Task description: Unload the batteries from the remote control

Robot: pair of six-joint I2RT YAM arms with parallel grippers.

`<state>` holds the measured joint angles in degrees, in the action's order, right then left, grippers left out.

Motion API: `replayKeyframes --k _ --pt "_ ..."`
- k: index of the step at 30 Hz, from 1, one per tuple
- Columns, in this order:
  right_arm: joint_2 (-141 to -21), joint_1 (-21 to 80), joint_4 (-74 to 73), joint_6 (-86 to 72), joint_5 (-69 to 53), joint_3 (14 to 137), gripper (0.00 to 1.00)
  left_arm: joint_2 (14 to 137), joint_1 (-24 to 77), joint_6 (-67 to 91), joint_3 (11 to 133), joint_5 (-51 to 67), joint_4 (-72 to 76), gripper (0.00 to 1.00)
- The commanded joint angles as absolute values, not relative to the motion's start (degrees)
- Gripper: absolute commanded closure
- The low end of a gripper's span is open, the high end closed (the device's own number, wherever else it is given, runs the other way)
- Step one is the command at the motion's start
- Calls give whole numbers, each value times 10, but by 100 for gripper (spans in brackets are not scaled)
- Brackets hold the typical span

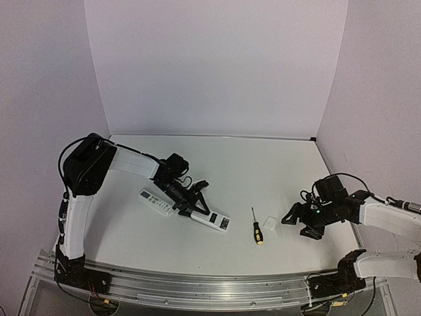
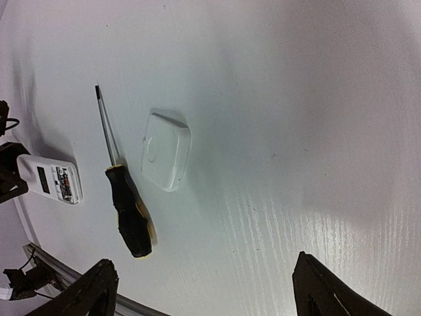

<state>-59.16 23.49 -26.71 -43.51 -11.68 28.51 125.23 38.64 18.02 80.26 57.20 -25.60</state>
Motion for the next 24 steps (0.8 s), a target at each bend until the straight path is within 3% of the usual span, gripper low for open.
replayKeyframes --k 1,4,14,24 --pt "-587 238 -280 -432 -135 307 11 1236 385 159 854 466 -314 31" --pt "-590 259 -284 -430 -120 319 11 1217 384 166 873 382 -341 2" --pt "-738 447 -287 -421 69 429 10 1087 386 233 860 129 -374 0" --pt "-934 517 -280 -387 117 550 22 891 386 309 666 125 -252 0"
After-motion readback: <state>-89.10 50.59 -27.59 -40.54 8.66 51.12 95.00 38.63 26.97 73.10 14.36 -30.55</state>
